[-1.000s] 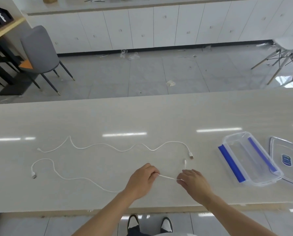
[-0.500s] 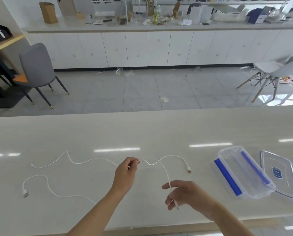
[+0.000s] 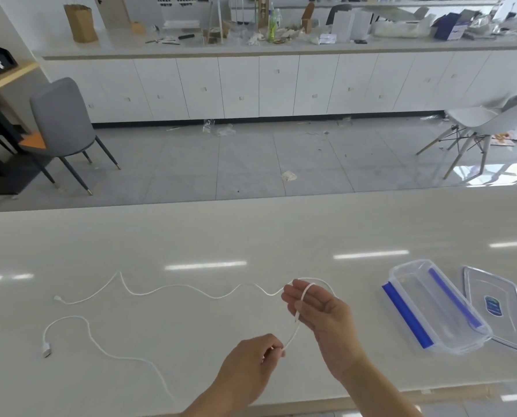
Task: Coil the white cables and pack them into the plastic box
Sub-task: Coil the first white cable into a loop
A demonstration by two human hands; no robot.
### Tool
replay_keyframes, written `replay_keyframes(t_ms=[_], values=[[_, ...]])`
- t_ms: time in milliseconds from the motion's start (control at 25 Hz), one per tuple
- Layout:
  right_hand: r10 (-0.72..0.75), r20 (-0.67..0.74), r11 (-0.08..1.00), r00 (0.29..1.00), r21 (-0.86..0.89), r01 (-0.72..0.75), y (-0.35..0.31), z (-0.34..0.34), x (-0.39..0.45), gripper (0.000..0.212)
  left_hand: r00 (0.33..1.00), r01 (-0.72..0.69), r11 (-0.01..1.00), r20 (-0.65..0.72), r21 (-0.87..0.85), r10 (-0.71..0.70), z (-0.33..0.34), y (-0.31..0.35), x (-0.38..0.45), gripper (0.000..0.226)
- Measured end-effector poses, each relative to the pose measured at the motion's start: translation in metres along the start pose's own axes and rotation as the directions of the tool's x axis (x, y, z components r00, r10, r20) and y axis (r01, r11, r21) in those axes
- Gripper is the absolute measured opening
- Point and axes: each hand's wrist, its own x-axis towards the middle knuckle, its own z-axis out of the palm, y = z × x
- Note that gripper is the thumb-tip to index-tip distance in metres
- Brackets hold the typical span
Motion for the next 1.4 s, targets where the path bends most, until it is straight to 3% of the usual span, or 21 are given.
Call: replay_keyframes(t_ms=[80,160,240,320,400,480,560,640,760,840,920,1040,1120,1200,1280,1400], values=[[-0.024,-0.029,0.989,0.999,-0.144,0.02,0.003,0.001,0.001,0.033,0.999,-0.019,1.0,-0.028,0.019,0.02,-0.009,0.005,-0.005,0.019],[-0.011,0.032,0.935,0.999,-0.353,0.022,0.008,0.002,0.0,0.023,0.997,-0.036,0.997,-0.059,0.065,0.039,-0.022,0.008,-0.007,0.018],[0.051,0.176,0.836,0.983,-0.546,0.055,0.012,0.001,-0.002,0.019,0.995,-0.071,0.986,-0.063,0.152,0.081,-0.039,0.009,-0.007,0.018],[0.167,0.347,0.749,0.923,-0.653,0.11,0.009,0.0,-0.005,0.018,0.991,-0.111,0.966,-0.046,0.235,0.125,-0.056,0.01,-0.006,0.021],[0.293,0.473,0.688,0.831,-0.708,0.16,0.002,0.002,-0.007,0.015,0.987,-0.145,0.95,-0.03,0.278,0.16,-0.072,0.01,-0.005,0.024],[0.412,0.506,0.641,0.758,-0.752,0.153,-0.005,0.007,-0.008,0.017,0.976,-0.209,0.939,0.004,0.274,0.216,-0.085,0.011,-0.005,0.024],[0.484,0.524,0.669,0.7,-0.738,0.09,-0.01,0.013,-0.01,0.021,0.963,-0.268,0.938,0.042,0.222,0.265,-0.096,0.011,-0.004,0.021],[0.49,0.552,0.742,0.675,-0.67,0.01,-0.016,0.017,-0.011,0.025,0.962,-0.273,0.961,0.034,0.04,0.272,-0.101,0.009,-0.001,0.014],[0.403,0.593,0.861,0.698,-0.503,-0.07,-0.024,0.019,-0.012,0.028,0.972,-0.234,0.915,-0.075,-0.329,0.222,-0.095,0.003,0.005,0.007],[0.319,0.608,0.931,0.727,-0.343,-0.121,-0.027,0.024,-0.013,0.029,0.98,-0.193,0.871,-0.136,-0.452,0.146,-0.083,-0.002,0.006,0.011],[0.196,0.566,0.98,0.801,-0.124,-0.153,-0.028,0.031,-0.013,0.031,0.982,-0.137,0.865,-0.177,-0.482,0.057,-0.067,-0.004,0.007,0.016],[0.108,0.282,0.967,0.953,0.195,-0.167,-0.024,0.038,-0.007,0.029,0.97,-0.093,0.912,-0.241,-0.4,-0.006,-0.043,-0.001,0.006,0.022],[0.102,0.134,0.94,0.986,0.312,-0.14,-0.02,0.039,-0.002,0.029,0.976,-0.09,0.933,-0.217,-0.348,0.013,-0.029,0.005,0.003,0.023],[0.066,0.065,0.96,0.996,0.268,-0.081,-0.016,0.04,0.002,0.024,0.98,-0.084,0.951,-0.199,-0.299,0.024,-0.022,0.011,0.0,0.019],[0.005,0.031,0.998,1.0,0.067,-0.007,-0.01,0.039,0.003,0.007,0.98,-0.07,0.973,-0.196,-0.221,0.026,-0.027,0.013,0.001,0.017],[-0.102,0.036,0.917,0.994,-0.384,0.108,-0.001,0.029,0.006,0.026,0.987,-0.085,0.996,-0.141,-0.017,0.082,-0.048,0.014,0.0,0.018]])
